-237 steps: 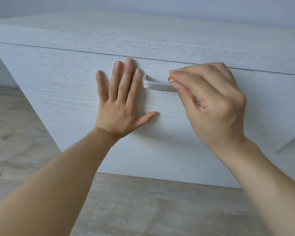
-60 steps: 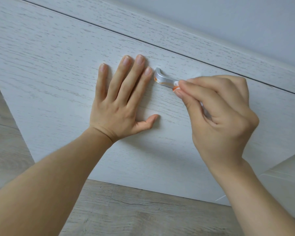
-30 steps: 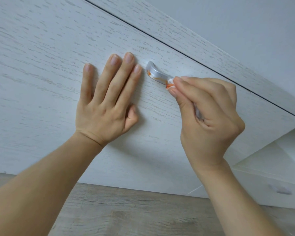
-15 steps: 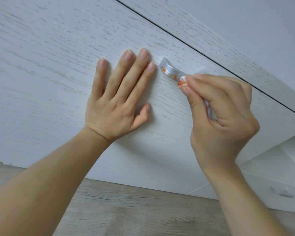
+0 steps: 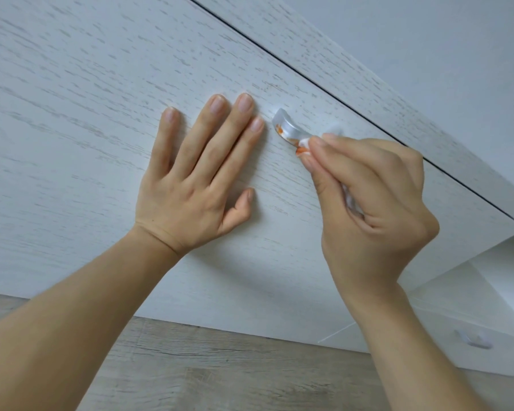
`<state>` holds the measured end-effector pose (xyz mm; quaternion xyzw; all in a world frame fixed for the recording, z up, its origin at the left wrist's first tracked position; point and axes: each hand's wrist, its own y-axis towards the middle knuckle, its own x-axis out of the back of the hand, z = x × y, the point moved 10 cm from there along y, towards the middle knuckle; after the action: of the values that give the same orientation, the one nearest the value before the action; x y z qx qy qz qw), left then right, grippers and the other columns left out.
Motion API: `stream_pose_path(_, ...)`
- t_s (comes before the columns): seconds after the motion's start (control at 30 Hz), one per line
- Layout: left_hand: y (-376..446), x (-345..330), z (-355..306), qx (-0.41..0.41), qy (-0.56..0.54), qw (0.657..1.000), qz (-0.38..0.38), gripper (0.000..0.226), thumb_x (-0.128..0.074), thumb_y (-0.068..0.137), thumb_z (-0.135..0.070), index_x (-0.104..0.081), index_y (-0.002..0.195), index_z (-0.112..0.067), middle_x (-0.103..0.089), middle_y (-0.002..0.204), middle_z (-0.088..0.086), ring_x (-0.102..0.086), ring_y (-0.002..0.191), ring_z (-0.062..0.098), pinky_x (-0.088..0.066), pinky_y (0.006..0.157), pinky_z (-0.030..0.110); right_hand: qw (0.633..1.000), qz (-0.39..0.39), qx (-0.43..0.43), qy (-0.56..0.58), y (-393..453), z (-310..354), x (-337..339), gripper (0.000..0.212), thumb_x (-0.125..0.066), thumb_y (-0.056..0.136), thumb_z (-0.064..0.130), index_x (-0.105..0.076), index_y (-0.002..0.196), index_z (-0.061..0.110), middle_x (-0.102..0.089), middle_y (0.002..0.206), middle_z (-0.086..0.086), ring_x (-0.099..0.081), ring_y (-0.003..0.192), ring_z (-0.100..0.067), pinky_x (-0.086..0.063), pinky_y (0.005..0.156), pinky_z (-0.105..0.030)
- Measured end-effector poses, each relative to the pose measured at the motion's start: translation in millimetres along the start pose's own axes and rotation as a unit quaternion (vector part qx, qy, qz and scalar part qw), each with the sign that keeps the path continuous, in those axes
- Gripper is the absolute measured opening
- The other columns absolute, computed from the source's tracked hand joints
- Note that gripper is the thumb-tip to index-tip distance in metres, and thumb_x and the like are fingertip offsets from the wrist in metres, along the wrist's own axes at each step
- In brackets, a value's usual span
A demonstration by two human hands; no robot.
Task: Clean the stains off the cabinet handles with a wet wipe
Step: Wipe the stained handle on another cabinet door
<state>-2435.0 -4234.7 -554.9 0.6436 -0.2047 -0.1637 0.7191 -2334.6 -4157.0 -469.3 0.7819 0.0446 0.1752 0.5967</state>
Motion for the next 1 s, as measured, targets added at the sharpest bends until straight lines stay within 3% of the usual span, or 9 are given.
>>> stream_pose_path(0.47, -0.4, -0.6, 0.0, 0.001, -0.001, 1.0, 0.0, 0.072, -0.037, 0.091, -0.044, -0.023, 0.151, -0.007, -0.021, 0.154, 0.01, -0.007, 0.147, 0.021, -0.004, 0.119, 0.044, 0.995, 0.0, 0.083, -0.052, 0.4, 8.2, 4.1, 0.005, -0.072, 0.088, 0.002, -0.075, 0.088, -0.001, -0.072, 0.086, -0.008, -0.061, 0.08, -0.022, -0.054, 0.078, -0.028)
stream_pose_path(1.0, -0.1, -0.3, 0.0, 0.007, 0.0, 1.0, 0.002, 0.071, -0.036, 0.091, -0.044, -0.024, 0.151, -0.008, -0.021, 0.152, 0.008, -0.006, 0.147, 0.02, -0.004, 0.119, 0.043, 0.999, -0.016, 0.014, -0.029, -2.1, 6.3, 2.2, 0.004, -0.071, 0.089, 0.002, -0.073, 0.09, -0.001, -0.069, 0.087, -0.008, -0.062, 0.081, -0.021, -0.05, 0.083, -0.019)
